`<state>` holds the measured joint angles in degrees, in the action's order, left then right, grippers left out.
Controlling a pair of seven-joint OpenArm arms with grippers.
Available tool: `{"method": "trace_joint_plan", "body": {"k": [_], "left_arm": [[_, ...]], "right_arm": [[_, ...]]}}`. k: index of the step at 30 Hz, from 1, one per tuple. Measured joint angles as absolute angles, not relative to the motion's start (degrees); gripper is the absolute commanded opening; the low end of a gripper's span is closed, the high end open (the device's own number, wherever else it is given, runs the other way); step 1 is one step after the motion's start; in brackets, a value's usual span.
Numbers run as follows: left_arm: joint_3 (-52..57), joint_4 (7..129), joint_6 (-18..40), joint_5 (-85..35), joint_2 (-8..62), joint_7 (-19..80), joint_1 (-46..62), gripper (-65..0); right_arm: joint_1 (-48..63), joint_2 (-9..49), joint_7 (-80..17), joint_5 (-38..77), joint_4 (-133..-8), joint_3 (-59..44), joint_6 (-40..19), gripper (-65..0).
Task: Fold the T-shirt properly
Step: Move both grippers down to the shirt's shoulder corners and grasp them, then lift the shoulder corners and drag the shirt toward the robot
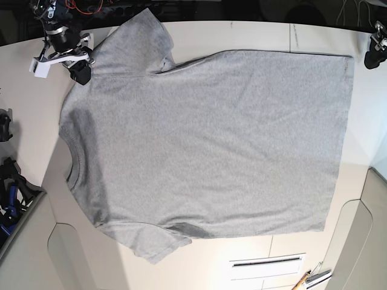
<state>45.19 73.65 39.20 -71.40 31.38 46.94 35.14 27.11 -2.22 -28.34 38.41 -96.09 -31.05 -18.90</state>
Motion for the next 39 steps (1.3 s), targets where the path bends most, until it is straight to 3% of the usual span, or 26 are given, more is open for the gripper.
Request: {"method": "trace_joint_plan", "body": {"k": [9,21,39], "left_arm": [[45.21,64.66,39.29,-75.46,31.29,46.72,32.01,-32.2],[34.46,64.84,40.82,-79.13,31.90,44.80,31.18,-32.2],[34.13,66.00,40.99,-81.41,31.90,53.23,30.46,-32.3]], "right_arm": [[27.11,-2.22,-28.32,38.52,-96.09,-31.05,-18.90,-65.0],[27.11,-2.22,-28.32,38.52,-96.09,-31.05,-18.90,-65.0],[27.11,-2.22,-28.32,38.52,-96.09,-31.05,-18.87,-65.0]]}}
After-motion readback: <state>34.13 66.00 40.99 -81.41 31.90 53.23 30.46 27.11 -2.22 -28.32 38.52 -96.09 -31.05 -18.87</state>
